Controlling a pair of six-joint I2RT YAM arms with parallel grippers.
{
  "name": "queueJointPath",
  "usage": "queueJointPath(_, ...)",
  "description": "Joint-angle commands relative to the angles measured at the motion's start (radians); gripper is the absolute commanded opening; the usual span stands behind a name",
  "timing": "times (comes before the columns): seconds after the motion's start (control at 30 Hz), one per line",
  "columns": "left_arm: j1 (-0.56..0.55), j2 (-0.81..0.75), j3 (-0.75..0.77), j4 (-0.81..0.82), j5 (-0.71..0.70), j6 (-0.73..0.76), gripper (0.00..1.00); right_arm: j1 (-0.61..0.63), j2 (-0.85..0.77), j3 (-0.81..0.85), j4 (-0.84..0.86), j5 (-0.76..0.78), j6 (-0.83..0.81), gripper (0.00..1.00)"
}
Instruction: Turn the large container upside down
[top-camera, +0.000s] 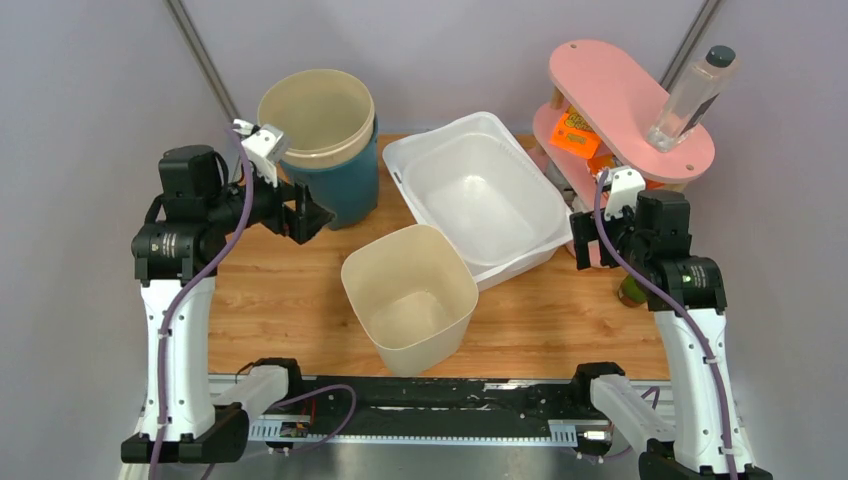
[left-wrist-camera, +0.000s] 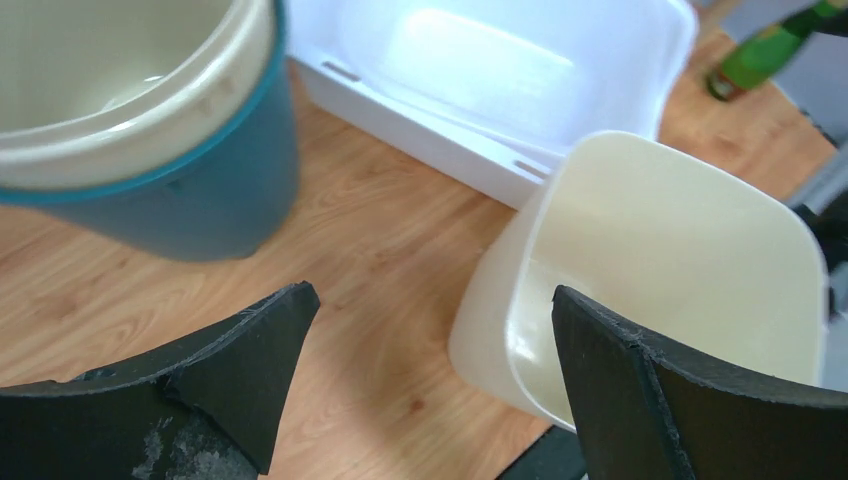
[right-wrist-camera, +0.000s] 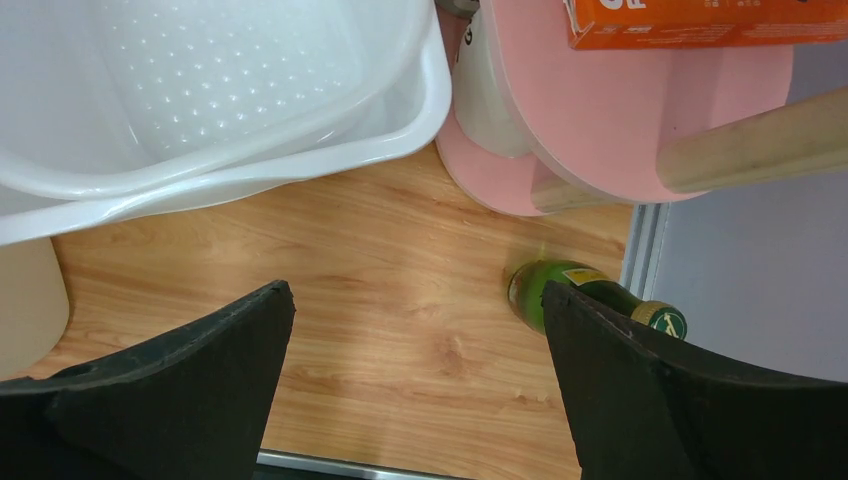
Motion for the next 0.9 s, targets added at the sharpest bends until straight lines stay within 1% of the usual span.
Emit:
queueJointPath(0.0,-0.084,0.022,0.099,-0.116,0.145,0.035,1.00,-0.003,-0.011,0.010,0.024,-0.048,-0.002,1.00)
queueJointPath(0.07,-0.137,0.027,0.113,-0.135,0.164,0.036,1.00,-0.003,-0.014,0.006,0.036,-0.090,-0.046,1.00)
queueJointPath(0.1,-0.187,0.031,0.121,-0.156,0.162,0.043,1.00,-0.002,-0.013,0.004,0.041,-0.109,-0.060,1.00)
queueJointPath(0.2,-0.305,0.059,0.147,-0.212,0.123,0.102,1.00,-0.003,0.007,0.019,0.045,-0.149,-0.075,1.00)
queueJointPath(0.23,-0.360,0.065,0.162,-0.236,0.114,0.113,1.00,-0.003,0.017,0.027,0.044,-0.146,-0.071,1.00)
queueJointPath(0.27,-0.384,0.075,0.167,-0.245,0.099,0.130,1.00,-0.002,0.024,0.033,0.042,-0.140,-0.067,1.00)
queueJointPath(0.3,-0.431,0.080,0.177,-0.257,0.093,0.136,1.00,-0.002,0.032,0.039,0.041,-0.132,-0.064,1.00)
queueJointPath(0.47,-0.588,0.140,0.198,-0.296,0.061,0.195,1.00,-0.004,0.046,0.049,0.042,-0.120,-0.069,1.00)
queueJointPath(0.53,-0.708,0.162,0.192,-0.359,0.030,0.257,1.00,-0.002,0.053,0.060,0.041,-0.132,-0.063,1.00)
queueJointPath(0.6,-0.789,0.169,0.169,-0.381,0.003,0.296,1.00,-0.002,0.056,0.066,0.045,-0.144,-0.061,1.00)
queueJointPath(0.73,-0.891,0.172,0.104,-0.343,-0.027,0.296,0.99,-0.003,0.054,0.047,0.059,-0.149,-0.051,1.00)
queueJointPath(0.87,-0.939,0.196,0.042,-0.244,-0.094,0.242,0.96,-0.002,0.045,0.029,0.061,-0.149,-0.041,1.00)
